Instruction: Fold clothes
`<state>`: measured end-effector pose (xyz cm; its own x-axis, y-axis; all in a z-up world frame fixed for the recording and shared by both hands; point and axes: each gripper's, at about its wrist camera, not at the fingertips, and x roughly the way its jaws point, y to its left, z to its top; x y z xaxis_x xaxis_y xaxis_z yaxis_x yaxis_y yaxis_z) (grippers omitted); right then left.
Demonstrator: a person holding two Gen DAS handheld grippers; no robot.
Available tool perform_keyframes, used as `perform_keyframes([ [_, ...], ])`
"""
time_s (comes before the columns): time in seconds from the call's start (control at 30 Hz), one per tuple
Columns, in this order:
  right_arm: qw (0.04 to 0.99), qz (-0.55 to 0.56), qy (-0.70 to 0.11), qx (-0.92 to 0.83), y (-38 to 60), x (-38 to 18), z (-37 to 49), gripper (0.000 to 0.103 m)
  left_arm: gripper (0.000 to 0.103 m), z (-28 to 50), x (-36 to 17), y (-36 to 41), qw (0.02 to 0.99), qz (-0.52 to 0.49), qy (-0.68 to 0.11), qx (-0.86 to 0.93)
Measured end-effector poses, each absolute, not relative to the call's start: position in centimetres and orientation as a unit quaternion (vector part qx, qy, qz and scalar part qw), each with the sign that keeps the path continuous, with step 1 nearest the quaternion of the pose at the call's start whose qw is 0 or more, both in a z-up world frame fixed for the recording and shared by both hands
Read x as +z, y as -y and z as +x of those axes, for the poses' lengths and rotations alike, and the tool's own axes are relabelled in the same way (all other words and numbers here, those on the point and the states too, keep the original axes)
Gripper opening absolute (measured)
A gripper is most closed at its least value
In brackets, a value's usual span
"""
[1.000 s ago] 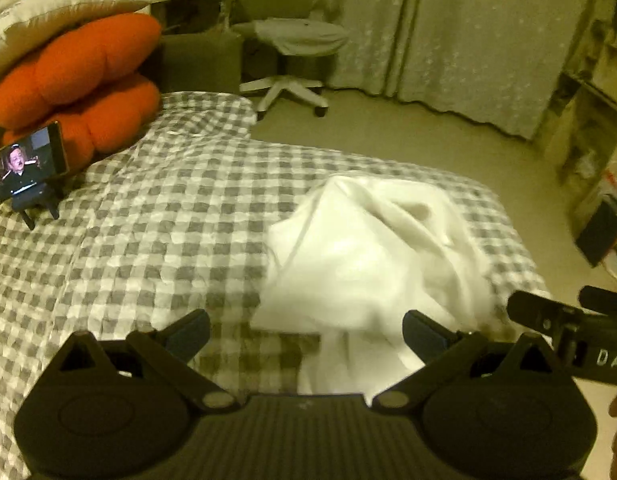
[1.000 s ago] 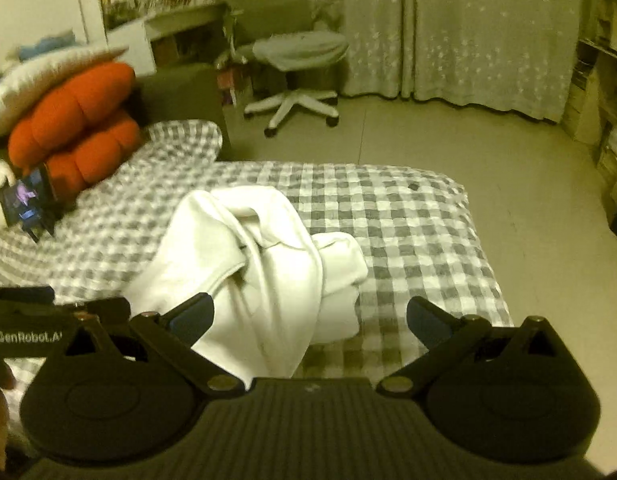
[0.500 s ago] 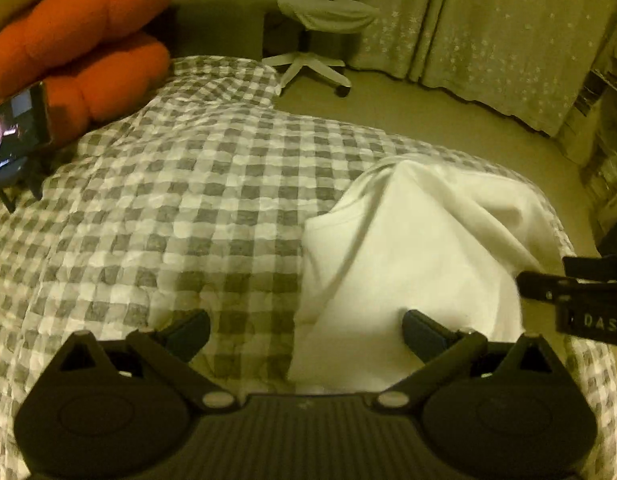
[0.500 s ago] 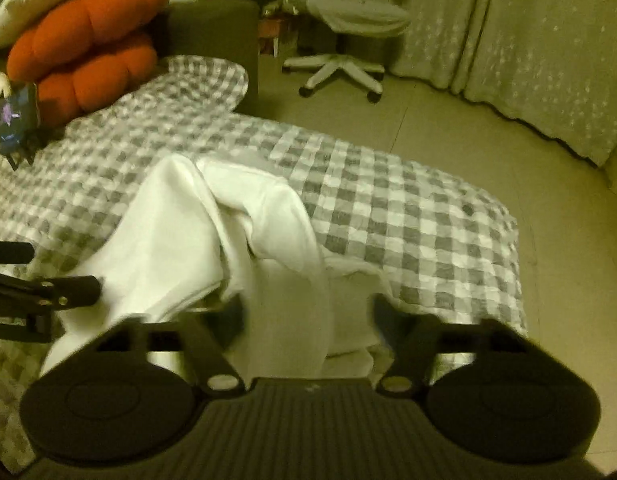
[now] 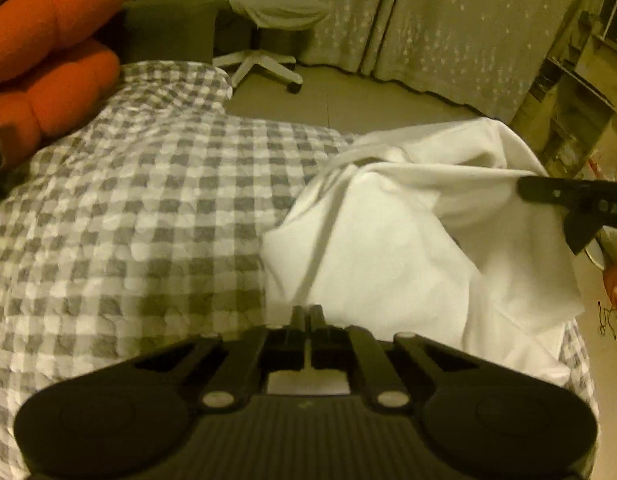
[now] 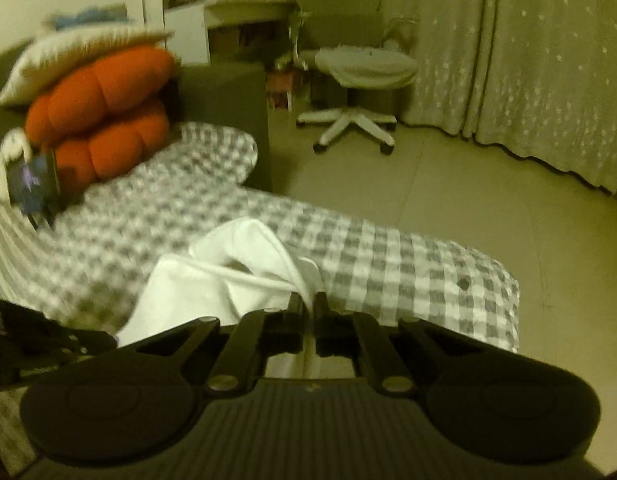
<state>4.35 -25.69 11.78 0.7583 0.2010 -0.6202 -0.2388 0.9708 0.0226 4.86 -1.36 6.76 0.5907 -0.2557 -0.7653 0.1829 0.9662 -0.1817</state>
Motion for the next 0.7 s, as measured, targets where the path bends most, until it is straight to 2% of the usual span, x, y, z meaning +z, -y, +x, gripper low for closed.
perform_keyframes([
  [0.23, 0.953, 0.003, -0.296, 0.071, 27.1, 11.9, 4.1, 0.004, 0.004, 4.7, 7.0, 0.7, 0.892, -0.067, -0.429, -0.128],
  [0.27, 0.954, 0.005, -0.293, 0.068, 26.9, 11.8, 3.9, 0.004, 0.007, 4.6, 6.9, 0.9, 0.894, -0.065, -0.425, -0.128],
  [0.33, 0.953, 0.002, -0.293, 0.073, 26.3, 11.5, 3.7, 0.004, 0.035, 4.3, 6.7, 1.4, 0.892, -0.069, -0.422, -0.149],
  [0.37, 0.951, 0.003, -0.298, 0.079, 26.1, 11.4, 3.7, 0.004, 0.066, 4.1, 6.6, 1.6, 0.89, -0.072, -0.421, -0.161],
  [0.4, 0.949, 0.005, -0.304, 0.087, 26.0, 11.2, 3.7, 0.005, 0.081, 4.0, 6.5, 1.9, 0.889, -0.074, -0.419, -0.172],
  [0.43, 0.946, 0.007, -0.31, 0.094, 25.8, 11.0, 3.7, 0.007, 0.081, 3.8, 6.6, 2.3, 0.892, -0.067, -0.41, -0.175],
  [0.47, 0.943, 0.01, -0.314, 0.106, 25.7, 10.9, 3.7, 0.008, 0.08, 3.6, 6.7, 2.8, 0.897, -0.059, -0.401, -0.176],
  [0.53, 0.938, 0.016, -0.321, 0.133, 25.4, 10.7, 3.7, 0.014, 0.053, 3.2, 6.9, 3.7, 0.907, -0.037, -0.38, -0.175],
  [0.57, 0.935, 0.019, -0.322, 0.143, 25.5, 10.8, 3.6, 0.016, 0.013, 3.3, 6.9, 4.2, 0.91, -0.016, -0.377, -0.17],
  [0.6, 0.935, 0.022, -0.322, 0.146, 25.6, 10.8, 3.5, 0.017, 0.0, 3.2, 7.0, 4.2, 0.912, -0.007, -0.374, -0.17],
  [0.7, 0.935, 0.034, -0.32, 0.151, 26.1, 10.6, 3.2, 0.016, 0.0, 3.0, 7.8, 3.9, 0.918, 0.012, -0.357, -0.173],
])
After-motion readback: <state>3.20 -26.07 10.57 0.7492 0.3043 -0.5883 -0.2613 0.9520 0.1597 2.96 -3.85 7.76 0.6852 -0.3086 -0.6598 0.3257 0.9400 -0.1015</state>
